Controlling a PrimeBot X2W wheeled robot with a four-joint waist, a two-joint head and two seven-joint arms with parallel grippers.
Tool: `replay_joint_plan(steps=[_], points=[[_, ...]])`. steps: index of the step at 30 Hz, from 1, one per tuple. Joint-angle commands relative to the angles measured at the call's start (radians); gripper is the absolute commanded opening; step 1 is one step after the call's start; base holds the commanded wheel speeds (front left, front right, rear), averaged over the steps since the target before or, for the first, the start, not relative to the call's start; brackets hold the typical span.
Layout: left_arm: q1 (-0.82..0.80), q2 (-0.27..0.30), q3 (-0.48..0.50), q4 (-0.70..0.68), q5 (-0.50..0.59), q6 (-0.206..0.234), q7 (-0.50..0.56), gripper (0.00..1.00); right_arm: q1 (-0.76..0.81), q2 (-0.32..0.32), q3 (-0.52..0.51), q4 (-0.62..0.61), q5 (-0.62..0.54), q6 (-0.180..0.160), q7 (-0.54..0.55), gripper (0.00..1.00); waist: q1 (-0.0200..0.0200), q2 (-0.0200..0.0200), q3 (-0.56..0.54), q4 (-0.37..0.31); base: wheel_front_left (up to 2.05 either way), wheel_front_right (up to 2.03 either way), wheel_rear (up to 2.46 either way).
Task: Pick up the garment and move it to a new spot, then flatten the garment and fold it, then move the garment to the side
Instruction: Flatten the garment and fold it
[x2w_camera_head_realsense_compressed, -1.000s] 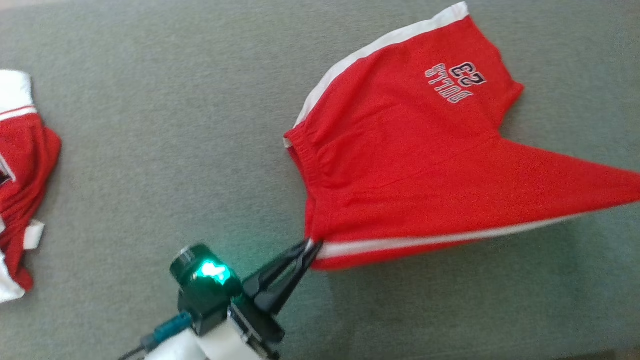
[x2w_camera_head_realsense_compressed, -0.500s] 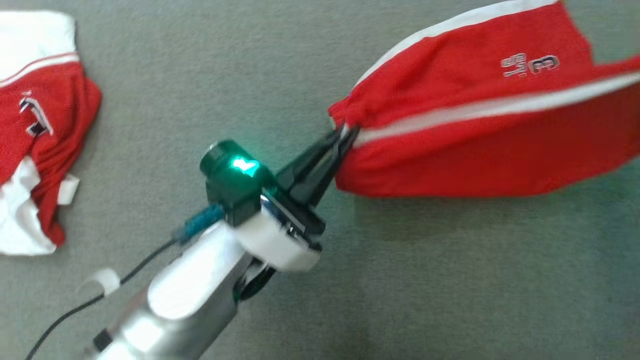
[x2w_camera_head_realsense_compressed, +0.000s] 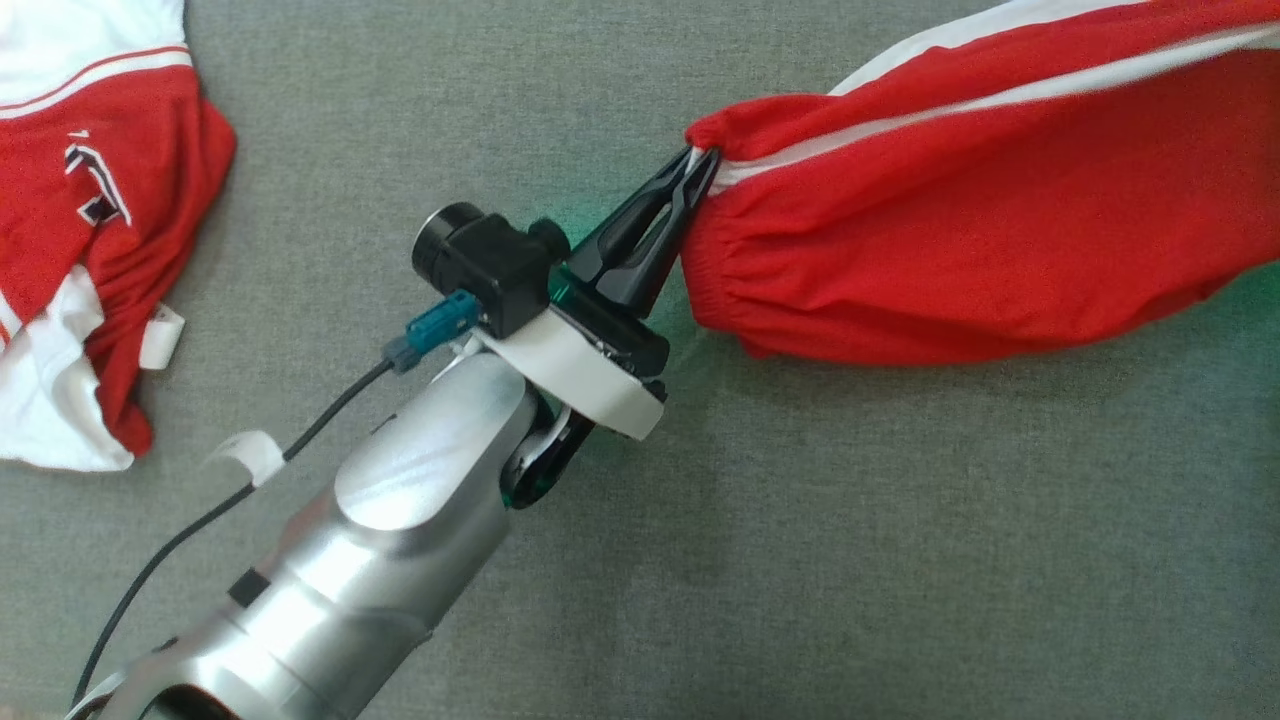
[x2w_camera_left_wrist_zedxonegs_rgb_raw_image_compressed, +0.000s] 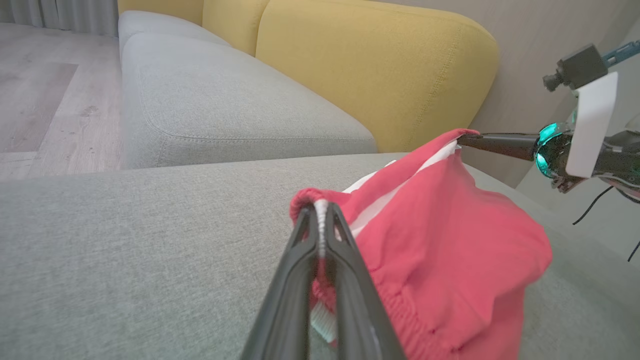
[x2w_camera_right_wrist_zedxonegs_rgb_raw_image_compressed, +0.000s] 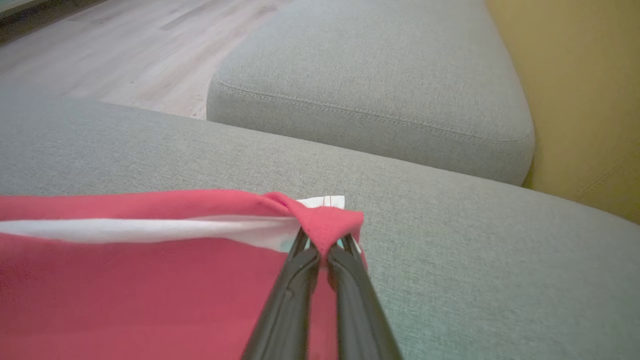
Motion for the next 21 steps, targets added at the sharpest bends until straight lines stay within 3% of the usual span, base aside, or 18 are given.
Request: replay_joint_plan(steps=[1, 2, 3, 4, 11, 21], points=[[-0.032, 0.004, 0.035, -0.015, -0.01, 0.002, -0.002, 0.0, -0.018, -0.015, 0.015, -0.008, 0.015, 0.007, -0.008, 0.45, -0.0001, 0.0, 0.005, -0.002, 0.0, 0.0, 0.0], [-0.036, 0.0, 0.036, -0.008, -0.014, 0.002, -0.002, 0.0, -0.031, -0.007, 0.028, 0.006, 0.022, 0.007, -0.016, 0.98, -0.0001, 0.0, 0.006, -0.004, 0.0, 0.0, 0.0], [-0.037, -0.001, 0.036, -0.004, -0.015, 0.002, -0.002, 0.39, -0.045, 0.004, 0.034, 0.018, 0.027, 0.007, -0.034, 1.0, -0.0001, 0.0, 0.007, -0.007, 0.0, 0.0, 0.0], [-0.032, 0.003, 0.042, 0.0, -0.014, 0.002, -0.002, 1.0, -0.063, 0.03, 0.055, 0.041, 0.042, 0.007, -0.077, 1.0, -0.0001, 0.0, 0.003, -0.013, 0.0, 0.0, 0.0], [0.089, 0.015, 0.183, -0.033, 0.057, 0.021, -0.002, 1.0, -0.009, 0.085, 0.116, 0.096, 0.064, 0.007, -0.234, 1.0, -0.0001, 0.0, -0.056, -0.034, 0.0, 0.0, 0.0], [0.393, -0.03, 0.411, -0.293, 0.318, 0.133, -0.002, 1.0, 0.049, 0.149, -0.026, 0.333, -0.007, 0.007, -0.271, 1.0, -0.0001, 0.0, -0.139, 0.011, 0.0, 0.0, 0.0]])
